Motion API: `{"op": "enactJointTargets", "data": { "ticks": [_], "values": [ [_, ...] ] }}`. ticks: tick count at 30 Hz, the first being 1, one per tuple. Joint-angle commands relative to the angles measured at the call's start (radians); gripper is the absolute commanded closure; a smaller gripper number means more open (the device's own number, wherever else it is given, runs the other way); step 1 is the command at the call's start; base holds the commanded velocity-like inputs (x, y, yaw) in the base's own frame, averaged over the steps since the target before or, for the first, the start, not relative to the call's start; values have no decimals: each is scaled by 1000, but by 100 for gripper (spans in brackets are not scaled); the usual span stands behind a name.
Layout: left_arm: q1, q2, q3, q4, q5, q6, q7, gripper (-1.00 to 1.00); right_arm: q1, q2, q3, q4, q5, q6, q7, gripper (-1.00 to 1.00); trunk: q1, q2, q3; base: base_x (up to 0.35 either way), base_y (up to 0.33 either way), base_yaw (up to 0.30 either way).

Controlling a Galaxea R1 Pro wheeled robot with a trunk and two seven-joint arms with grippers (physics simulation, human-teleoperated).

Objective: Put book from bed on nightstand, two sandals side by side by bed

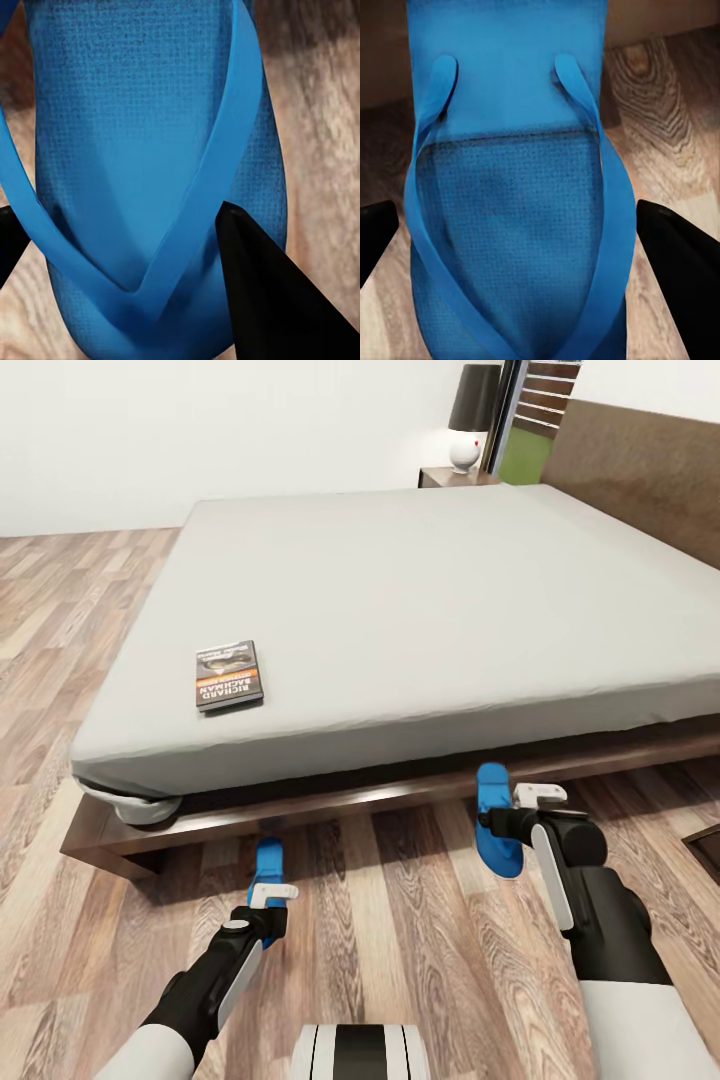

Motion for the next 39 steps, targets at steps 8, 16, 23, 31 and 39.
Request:
{"op": "enactJointTargets", "data": {
  "ticks": [8, 16, 23, 31, 39],
  "values": [
    [0, 1, 19, -2, 14, 5, 43, 100, -1, 0, 33, -36, 2, 7, -8, 100, 0, 0, -1, 0, 0, 20],
    [0, -2, 63, -2, 35, 5, 85, 100, -1, 0, 34, -33, 3, 8, -9, 100, 0, 0, -1, 0, 0, 235],
    [0, -2, 65, -18, 37, 6, 84, 100, -1, 0, 34, -32, 3, 8, -9, 100, 0, 0, -1, 0, 0, 271],
    [0, -2, 65, -20, 37, 6, 84, 100, -1, 0, 33, -37, 2, 6, -9, 100, 0, 0, -1, 0, 0, 125],
    [0, 0, 65, -20, 37, 7, 83, 100, 118, -1, 30, -66, 1, -124, -9, 100, 0, 0, -1, 0, 0, 5]
  ]
}}
